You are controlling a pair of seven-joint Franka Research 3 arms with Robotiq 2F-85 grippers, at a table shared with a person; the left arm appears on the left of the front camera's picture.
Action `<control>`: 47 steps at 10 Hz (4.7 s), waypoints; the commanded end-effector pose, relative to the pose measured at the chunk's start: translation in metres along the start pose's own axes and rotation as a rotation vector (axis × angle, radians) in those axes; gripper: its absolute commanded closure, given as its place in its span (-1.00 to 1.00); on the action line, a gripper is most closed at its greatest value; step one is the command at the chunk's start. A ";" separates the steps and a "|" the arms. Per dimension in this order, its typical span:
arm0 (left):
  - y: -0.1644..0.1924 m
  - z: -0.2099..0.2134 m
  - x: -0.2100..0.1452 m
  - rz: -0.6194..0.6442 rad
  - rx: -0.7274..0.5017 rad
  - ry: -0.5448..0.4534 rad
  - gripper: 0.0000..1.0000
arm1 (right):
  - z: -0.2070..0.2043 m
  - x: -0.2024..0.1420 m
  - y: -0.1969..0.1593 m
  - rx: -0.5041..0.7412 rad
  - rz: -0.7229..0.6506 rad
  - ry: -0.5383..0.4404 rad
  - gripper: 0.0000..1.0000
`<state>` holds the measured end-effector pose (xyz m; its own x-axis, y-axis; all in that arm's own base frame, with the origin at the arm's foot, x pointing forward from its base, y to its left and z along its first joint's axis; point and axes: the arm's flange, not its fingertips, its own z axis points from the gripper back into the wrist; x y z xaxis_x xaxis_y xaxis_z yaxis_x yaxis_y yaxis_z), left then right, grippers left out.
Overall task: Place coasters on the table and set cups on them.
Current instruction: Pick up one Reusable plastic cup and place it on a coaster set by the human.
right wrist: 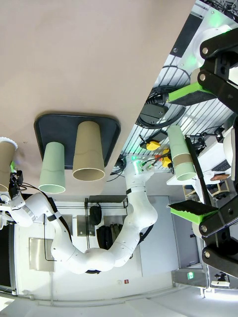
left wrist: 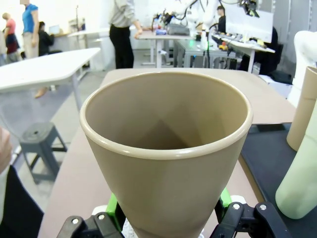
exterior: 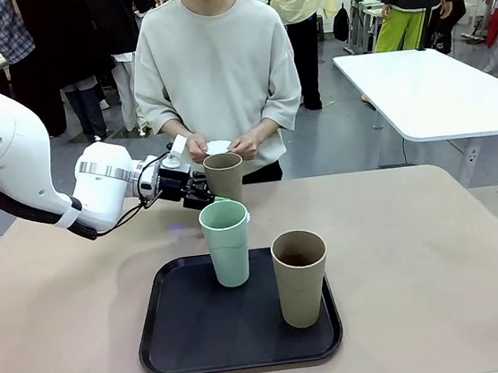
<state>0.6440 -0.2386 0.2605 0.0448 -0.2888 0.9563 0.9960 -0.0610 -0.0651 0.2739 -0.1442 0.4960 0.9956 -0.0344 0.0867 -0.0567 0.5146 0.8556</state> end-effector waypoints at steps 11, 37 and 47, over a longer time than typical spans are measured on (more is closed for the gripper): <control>0.014 0.001 -0.008 -0.004 0.003 -0.015 -0.69 | 0.000 0.000 -0.001 0.013 0.002 0.001 -1.00; 0.009 -0.001 -0.015 -0.071 -0.058 0.129 -1.00 | 0.000 0.000 -0.001 0.013 0.002 0.001 -1.00; -0.012 0.025 0.004 -0.098 -0.027 0.311 -1.00 | 0.000 0.000 -0.001 0.013 0.002 0.001 -1.00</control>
<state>0.6448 -0.2182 0.2667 -0.0943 -0.5270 0.8446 0.9902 -0.1377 0.0246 0.2739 -0.1442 0.4960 0.9956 -0.0343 0.0867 -0.0567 0.5146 0.8556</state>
